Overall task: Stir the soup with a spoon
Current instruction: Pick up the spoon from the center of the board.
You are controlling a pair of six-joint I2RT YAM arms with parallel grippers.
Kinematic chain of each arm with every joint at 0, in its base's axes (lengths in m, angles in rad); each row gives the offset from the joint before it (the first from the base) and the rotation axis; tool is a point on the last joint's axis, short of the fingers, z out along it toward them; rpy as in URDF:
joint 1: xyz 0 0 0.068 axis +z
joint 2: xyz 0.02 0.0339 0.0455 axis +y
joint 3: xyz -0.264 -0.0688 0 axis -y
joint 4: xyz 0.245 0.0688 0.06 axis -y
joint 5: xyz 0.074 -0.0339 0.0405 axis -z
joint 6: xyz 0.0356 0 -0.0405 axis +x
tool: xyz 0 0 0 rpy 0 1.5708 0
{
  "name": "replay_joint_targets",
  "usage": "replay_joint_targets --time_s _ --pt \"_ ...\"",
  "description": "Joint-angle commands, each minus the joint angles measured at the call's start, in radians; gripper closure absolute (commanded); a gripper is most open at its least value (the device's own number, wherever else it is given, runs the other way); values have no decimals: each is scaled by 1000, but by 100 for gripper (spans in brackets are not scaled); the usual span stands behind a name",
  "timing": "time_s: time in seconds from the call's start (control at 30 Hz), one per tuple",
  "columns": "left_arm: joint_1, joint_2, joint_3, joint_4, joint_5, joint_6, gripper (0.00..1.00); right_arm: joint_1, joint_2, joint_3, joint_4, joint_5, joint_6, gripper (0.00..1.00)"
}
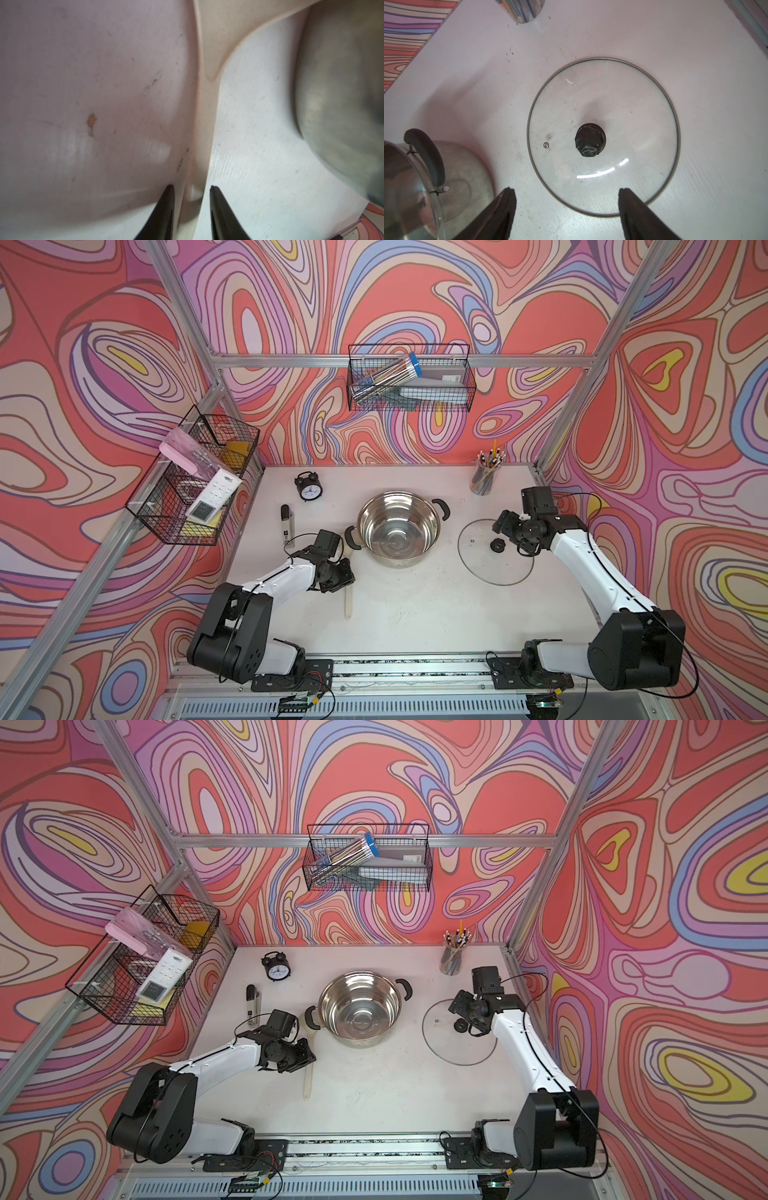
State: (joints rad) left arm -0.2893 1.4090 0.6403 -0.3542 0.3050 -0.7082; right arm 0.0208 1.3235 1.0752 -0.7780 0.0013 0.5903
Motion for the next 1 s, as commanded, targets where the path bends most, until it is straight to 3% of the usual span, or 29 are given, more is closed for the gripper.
replay_joint_targets --time_s 0.0,0.4,0.57,0.73,0.97 --pt "-6 5 -12 28 3 -18 78 -2 -30 38 -19 2 8 20" --pt "20 -53 -108 25 -26 -77 100 -1 -83 58 -63 -1 -7 22" --pt "101 -192 -169 -28 -21 -96 100 20 -107 64 -68 -31 -4 24" --pt "142 -362 -134 -128 14 -89 100 166 -87 113 -46 -54 32 26" --pt "144 -461 86 -157 124 -196 100 394 6 224 79 -150 111 28"
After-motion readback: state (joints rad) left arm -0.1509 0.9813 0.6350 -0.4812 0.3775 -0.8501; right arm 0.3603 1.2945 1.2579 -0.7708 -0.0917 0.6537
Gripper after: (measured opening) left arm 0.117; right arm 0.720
